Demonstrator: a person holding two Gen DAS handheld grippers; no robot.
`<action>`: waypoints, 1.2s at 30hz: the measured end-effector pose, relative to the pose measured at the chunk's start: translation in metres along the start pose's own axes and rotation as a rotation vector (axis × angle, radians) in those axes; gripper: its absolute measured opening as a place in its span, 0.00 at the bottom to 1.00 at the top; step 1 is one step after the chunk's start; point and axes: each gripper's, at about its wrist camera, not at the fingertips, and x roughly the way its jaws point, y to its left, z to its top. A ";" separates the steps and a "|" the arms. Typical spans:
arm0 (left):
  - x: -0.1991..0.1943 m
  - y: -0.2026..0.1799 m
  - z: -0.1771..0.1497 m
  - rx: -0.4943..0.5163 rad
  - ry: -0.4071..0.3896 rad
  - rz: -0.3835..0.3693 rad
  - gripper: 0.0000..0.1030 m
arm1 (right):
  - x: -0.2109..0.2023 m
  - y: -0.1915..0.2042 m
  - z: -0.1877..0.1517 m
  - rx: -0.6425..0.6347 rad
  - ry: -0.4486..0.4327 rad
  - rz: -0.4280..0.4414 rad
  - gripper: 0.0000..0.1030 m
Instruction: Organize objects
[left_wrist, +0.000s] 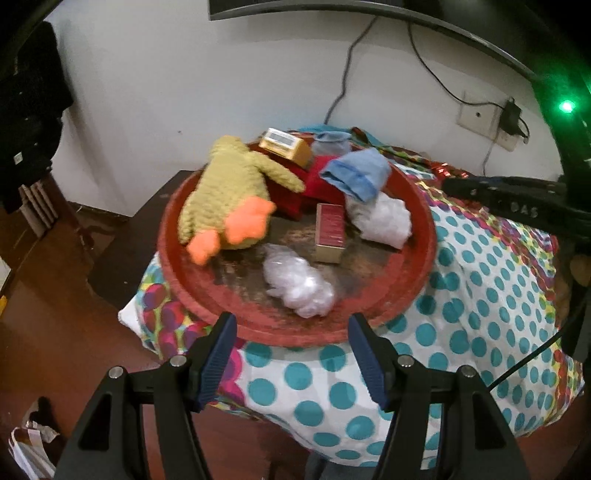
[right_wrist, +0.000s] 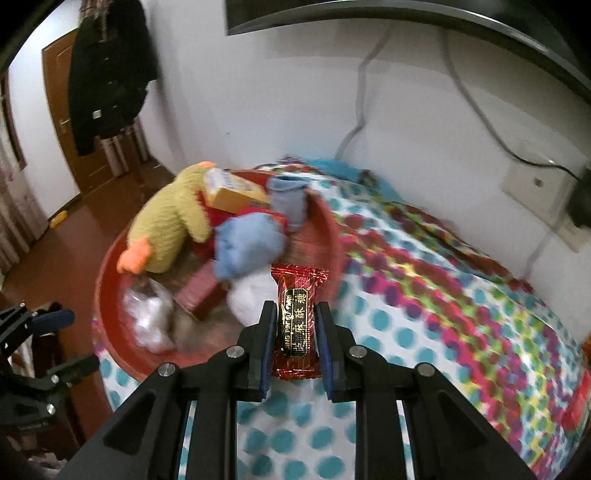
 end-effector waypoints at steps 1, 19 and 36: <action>0.000 0.003 0.001 -0.008 0.001 0.004 0.62 | 0.004 0.006 0.002 -0.013 0.005 0.011 0.20; 0.020 0.063 0.006 -0.152 0.047 0.047 0.62 | 0.083 0.088 0.037 -0.107 0.077 0.068 0.20; 0.036 0.075 0.010 -0.171 0.089 0.015 0.62 | 0.099 0.097 0.046 -0.101 0.104 0.042 0.27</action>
